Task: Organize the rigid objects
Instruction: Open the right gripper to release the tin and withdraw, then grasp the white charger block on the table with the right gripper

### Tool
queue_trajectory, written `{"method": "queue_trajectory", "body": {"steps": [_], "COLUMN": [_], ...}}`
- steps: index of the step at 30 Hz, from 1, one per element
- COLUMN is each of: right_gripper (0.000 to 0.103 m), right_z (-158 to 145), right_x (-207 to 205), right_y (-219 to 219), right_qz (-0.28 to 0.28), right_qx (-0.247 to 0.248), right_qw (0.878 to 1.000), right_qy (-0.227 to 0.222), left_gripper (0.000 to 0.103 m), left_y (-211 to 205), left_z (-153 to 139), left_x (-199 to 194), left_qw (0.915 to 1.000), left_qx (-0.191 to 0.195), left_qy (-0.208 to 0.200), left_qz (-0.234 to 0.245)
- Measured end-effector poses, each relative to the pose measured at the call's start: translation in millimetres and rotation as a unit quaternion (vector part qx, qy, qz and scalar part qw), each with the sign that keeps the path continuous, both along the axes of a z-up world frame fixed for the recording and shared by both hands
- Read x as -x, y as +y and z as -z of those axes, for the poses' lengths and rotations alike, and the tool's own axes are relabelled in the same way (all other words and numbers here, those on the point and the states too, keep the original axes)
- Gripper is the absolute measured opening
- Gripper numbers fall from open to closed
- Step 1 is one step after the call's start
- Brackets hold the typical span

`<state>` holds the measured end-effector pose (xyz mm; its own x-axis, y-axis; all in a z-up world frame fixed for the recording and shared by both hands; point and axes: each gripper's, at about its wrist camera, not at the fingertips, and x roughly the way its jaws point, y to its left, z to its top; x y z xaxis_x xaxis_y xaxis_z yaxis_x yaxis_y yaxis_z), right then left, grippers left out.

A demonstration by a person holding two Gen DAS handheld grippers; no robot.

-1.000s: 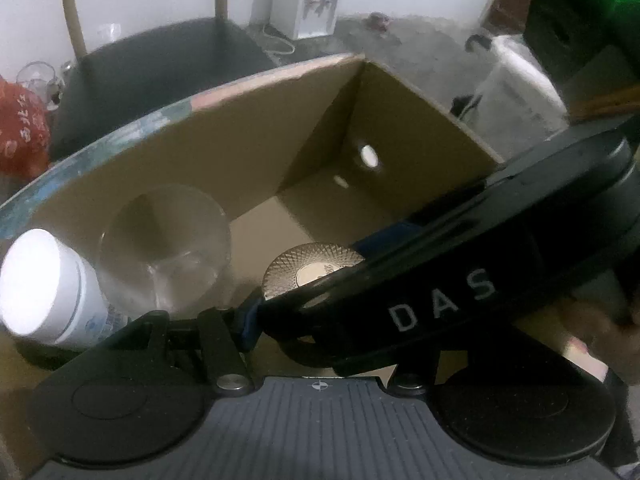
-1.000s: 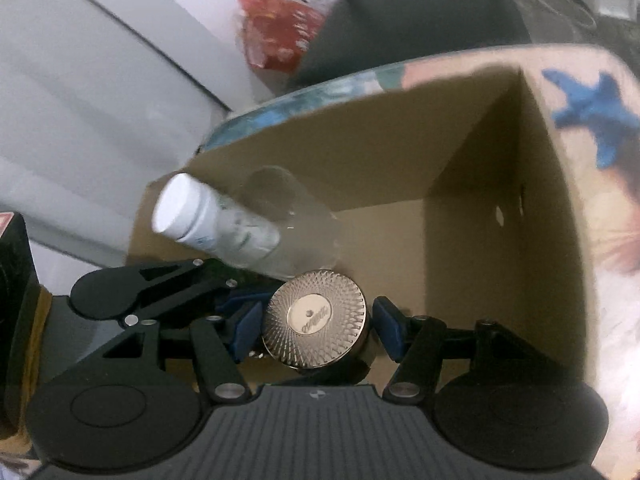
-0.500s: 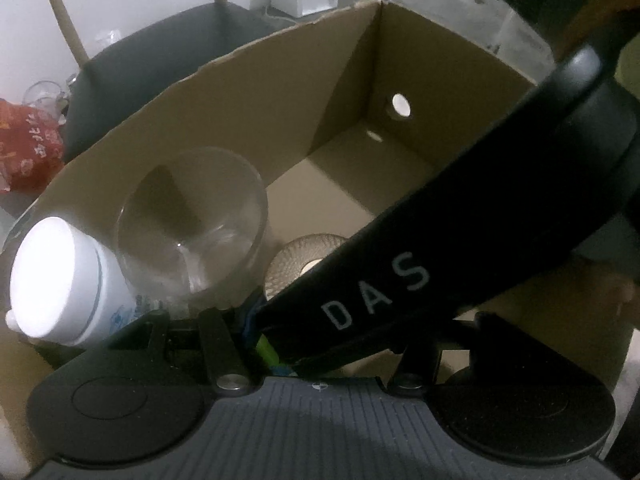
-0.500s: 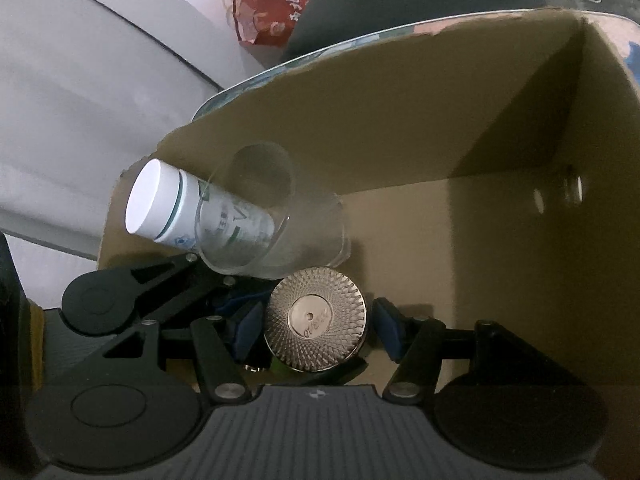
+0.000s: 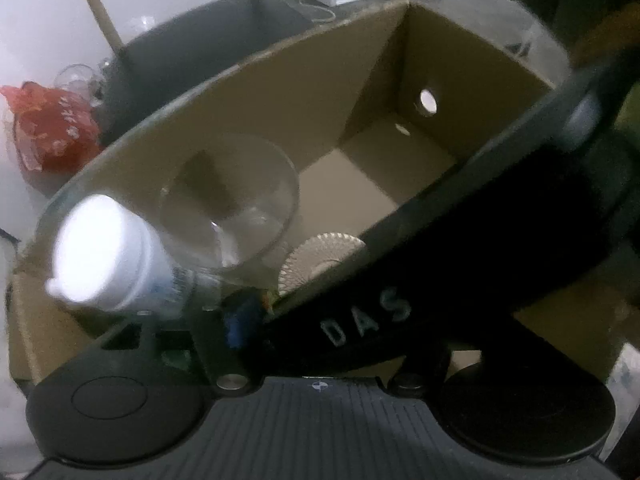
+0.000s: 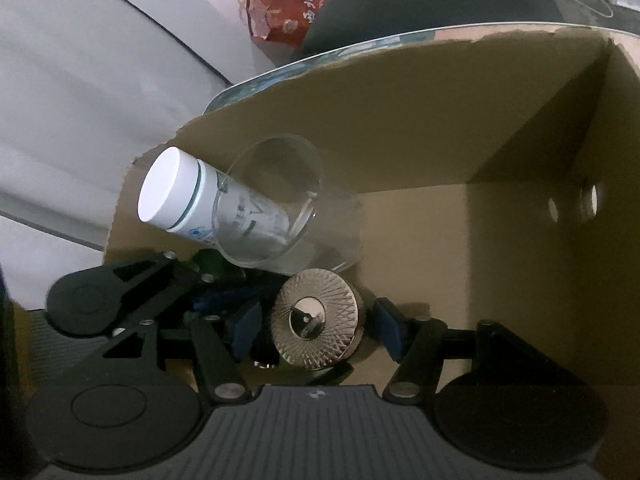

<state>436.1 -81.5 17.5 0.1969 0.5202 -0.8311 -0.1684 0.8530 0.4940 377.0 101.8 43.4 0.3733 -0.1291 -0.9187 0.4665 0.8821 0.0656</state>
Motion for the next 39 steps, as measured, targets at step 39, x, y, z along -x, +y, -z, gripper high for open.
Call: {"method": "queue_trajectory", "body": {"steps": [39], "right_gripper": [0.073], "right_z": [-9], "right_x": [263], "right_y": [-76], "right_qz": [-0.068], "right_qx": [-0.058], "right_qw": [0.987], "right_qy": [-0.135], "left_gripper": [0.092], "left_y": [-18], "left_z": [71], "left_x": [267], "left_qw": [0.9613], "left_qx": [0.200], "left_qy": [-0.184], "left_qz": [-0.044]}}
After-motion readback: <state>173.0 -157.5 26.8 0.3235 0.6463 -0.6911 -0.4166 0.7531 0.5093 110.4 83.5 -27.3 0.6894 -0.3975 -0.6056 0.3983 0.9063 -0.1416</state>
